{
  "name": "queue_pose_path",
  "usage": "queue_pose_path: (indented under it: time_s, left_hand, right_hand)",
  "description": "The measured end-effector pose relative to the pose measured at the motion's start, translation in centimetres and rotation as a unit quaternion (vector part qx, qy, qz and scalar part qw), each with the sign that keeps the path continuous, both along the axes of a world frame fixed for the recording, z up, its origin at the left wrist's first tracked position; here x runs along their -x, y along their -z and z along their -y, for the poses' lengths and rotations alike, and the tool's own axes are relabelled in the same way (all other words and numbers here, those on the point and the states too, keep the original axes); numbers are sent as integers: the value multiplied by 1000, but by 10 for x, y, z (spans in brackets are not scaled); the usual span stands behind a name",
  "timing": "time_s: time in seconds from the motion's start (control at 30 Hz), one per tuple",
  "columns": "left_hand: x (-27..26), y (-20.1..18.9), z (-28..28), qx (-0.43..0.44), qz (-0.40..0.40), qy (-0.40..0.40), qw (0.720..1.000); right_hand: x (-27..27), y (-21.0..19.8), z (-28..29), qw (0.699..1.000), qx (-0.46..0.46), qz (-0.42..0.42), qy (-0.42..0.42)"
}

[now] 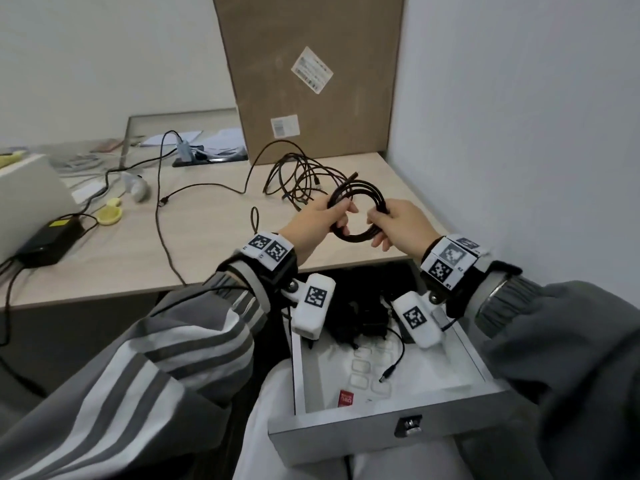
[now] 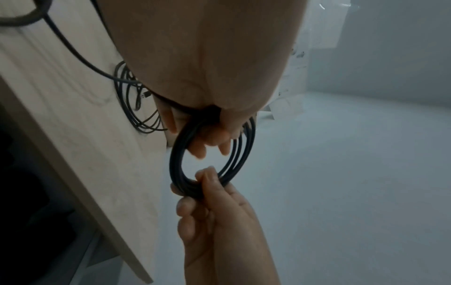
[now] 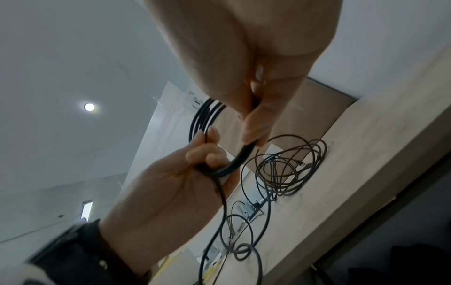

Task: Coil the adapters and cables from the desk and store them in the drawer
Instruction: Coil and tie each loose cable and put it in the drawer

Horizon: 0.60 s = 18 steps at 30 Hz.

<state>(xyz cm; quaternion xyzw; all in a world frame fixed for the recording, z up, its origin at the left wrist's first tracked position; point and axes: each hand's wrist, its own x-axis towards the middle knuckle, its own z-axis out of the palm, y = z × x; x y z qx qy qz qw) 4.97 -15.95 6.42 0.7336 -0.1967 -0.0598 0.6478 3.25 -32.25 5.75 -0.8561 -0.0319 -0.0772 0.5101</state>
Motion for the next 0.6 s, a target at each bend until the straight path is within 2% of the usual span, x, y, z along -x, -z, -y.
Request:
queue_pose_path:
  time_s: [0.17,0.27,0.47,0.6]
  left_hand:
    - [-16,9,1,113,-58,13,992]
    - [-23,14,4,141,-80,0,987]
    - [-25,35,8,45,-45,-21,998]
    - [-20,38,14,-36,-27,4,999]
  right_hand:
    - [-9,4,6,998,27,8,-52]
    - [-16,6,14,997,23,11,-70]
    - [-25,17,33,995,-15,92,-31]
    - [-18,21,41,990,40,119,-69]
